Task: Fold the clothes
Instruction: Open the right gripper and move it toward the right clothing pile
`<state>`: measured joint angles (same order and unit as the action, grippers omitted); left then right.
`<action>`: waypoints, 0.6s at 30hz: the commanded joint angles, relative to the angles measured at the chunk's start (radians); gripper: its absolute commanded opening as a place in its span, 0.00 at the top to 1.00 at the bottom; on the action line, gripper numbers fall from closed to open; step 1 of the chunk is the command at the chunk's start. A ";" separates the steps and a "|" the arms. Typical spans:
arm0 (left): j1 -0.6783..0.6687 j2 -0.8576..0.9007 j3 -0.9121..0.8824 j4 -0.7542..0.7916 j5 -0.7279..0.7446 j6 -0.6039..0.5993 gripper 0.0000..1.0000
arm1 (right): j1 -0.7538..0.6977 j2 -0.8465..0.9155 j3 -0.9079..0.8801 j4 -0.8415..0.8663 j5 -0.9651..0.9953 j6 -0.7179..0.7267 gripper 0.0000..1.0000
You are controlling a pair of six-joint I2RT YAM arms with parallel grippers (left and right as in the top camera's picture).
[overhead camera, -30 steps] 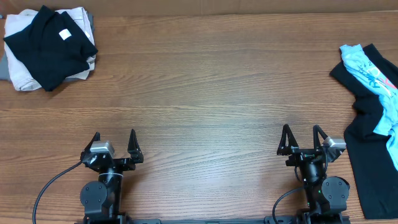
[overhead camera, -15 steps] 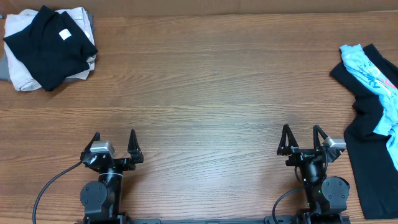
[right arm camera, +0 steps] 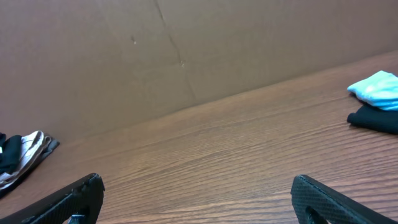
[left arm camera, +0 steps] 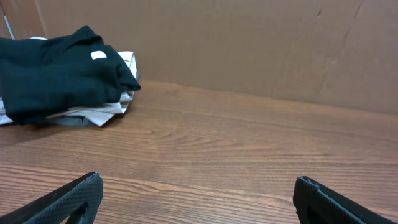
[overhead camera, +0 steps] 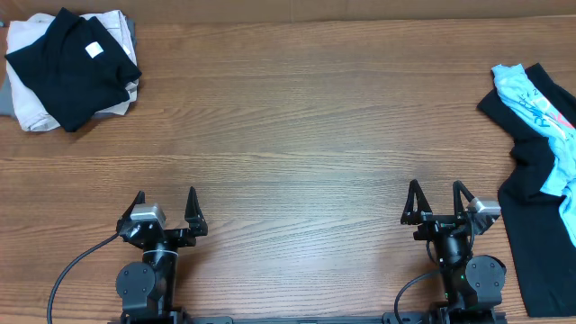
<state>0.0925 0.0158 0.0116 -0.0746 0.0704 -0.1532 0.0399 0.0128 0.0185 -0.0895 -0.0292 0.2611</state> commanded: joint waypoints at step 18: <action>0.005 -0.011 -0.007 0.002 -0.007 0.019 0.00 | 0.006 -0.010 -0.006 0.268 -0.560 0.629 0.00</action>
<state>0.0925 0.0158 0.0116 -0.0746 0.0708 -0.1532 0.0402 0.0132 0.0185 0.1024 -0.5423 0.8612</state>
